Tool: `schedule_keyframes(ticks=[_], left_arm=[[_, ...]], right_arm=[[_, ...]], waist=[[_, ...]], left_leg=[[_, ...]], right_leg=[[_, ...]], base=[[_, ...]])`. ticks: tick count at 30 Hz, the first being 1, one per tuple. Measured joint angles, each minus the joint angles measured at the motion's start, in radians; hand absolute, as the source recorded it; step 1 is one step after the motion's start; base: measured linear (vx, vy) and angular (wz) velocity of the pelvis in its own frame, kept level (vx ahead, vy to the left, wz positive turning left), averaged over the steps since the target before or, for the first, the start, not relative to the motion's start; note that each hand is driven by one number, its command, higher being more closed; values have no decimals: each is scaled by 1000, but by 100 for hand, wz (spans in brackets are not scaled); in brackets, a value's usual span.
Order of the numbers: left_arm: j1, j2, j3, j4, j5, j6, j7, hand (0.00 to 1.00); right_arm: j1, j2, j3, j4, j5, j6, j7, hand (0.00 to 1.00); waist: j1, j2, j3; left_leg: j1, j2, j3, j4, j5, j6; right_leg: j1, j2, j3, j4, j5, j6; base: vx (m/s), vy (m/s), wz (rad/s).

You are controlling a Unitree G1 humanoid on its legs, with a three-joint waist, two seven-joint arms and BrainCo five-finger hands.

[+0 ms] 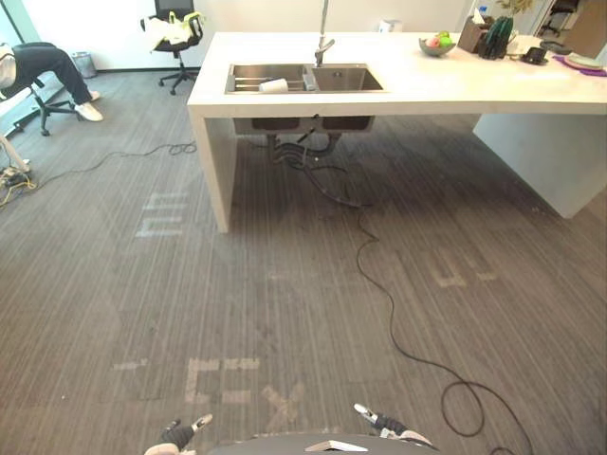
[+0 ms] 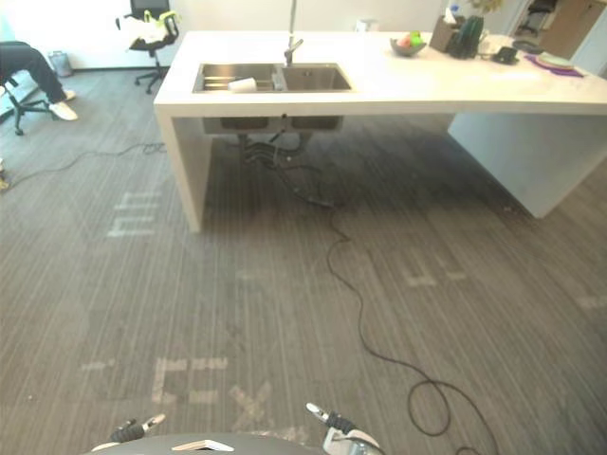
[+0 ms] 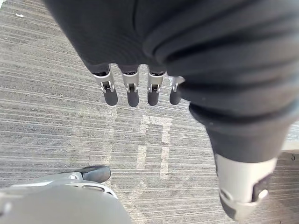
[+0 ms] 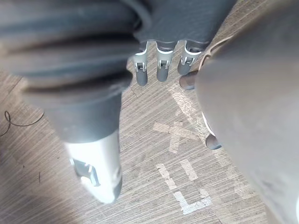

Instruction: Walk over to the sink, pick up the cup, carry it to the dishwasher, place the cup inside the dishwasher, then close the dishwasher door

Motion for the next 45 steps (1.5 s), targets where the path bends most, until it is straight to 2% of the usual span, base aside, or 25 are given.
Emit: schedule_keyframes(ticks=[4,5,6,17,21,29,39,41,43,45], left_arm=[[-1,-1,3,-8,16,0,0,0],[-1,-1,3,-8,16,0,0,0],[-1,-1,3,-8,16,1,0,0],[0,-5,38,-7,-21,18,0,0],[0,-8,40,-7,-24,42,39,0],[1,-10,41,-7,-28,44,67,0],[15,-18,80,1,-184,78,106,0],[17,-19,80,2,-212,83,105,0],[25,-13,81,-1,-224,84,98,0],[24,-12,80,-9,-226,78,97,0]], right_arm=[[-10,-3,0,1,1,6,7,0],[-10,-4,0,1,1,6,10,0],[-10,-4,0,1,1,6,11,0],[-11,-5,1,3,-7,3,14,0],[-13,-5,1,3,-19,2,13,0],[-16,-6,3,9,-22,2,13,0],[-22,-13,9,34,-22,-13,9,0],[-21,-17,-6,32,-21,-14,8,0],[-11,-17,-8,21,-20,-31,0,0],[-10,-17,-7,-8,-16,-41,-7,0]], waist=[[-1,7,19],[0,-2,26],[0,4,24],[0,2,27],[0,0,28],[0,-4,31],[-2,-8,33],[-4,-4,44],[-5,-19,55],[0,-25,67]], left_leg=[[15,-1,5,0,-3,1],[16,0,6,0,-5,0],[17,-1,7,0,-6,-1],[19,-3,8,0,-6,2],[19,-6,-1,0,-4,6],[20,-12,-12,0,-2,8],[24,-20,-38,0,0,13],[35,-26,-55,0,-14,16],[56,-50,-76,0,-28,30],[72,-61,-76,0,-33,39]], right_leg=[[14,1,0,0,-3,1],[15,1,0,0,-5,2],[16,1,0,0,-5,2],[17,-1,-3,0,-5,3],[19,-3,-5,0,-5,4],[25,-8,-11,0,-5,6],[40,-15,-37,3,-11,12],[27,-38,-59,82,-62,20],[-32,-99,-61,297,-172,40],[-76,-136,-51,439,-200,39]], base=[[11,-2,0],[0,0,0],[0,0,0],[-28,-3,0],[-39,0,4],[-14,1,3],[-24,-3,8],[-14,35,28],[13,75,31],[65,84,5]])
